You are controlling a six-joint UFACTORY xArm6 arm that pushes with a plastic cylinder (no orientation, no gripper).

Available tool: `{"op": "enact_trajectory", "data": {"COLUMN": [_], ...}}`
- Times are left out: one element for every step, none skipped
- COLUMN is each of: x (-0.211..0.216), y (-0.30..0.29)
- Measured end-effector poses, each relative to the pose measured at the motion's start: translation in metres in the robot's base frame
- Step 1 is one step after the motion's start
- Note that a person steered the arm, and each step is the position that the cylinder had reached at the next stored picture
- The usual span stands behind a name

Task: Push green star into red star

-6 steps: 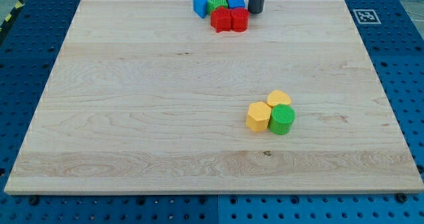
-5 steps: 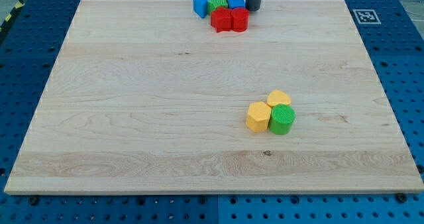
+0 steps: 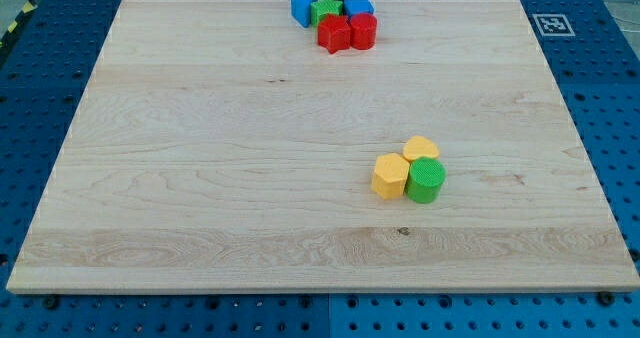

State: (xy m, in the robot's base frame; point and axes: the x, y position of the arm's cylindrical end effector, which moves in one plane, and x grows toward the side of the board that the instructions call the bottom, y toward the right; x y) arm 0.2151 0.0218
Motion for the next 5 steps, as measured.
{"op": "enact_trajectory", "data": {"x": [0.000,0.000,0.014,0.023,-0.004], "y": [-0.002,-0.012,-0.012,-0.012,-0.019]}}
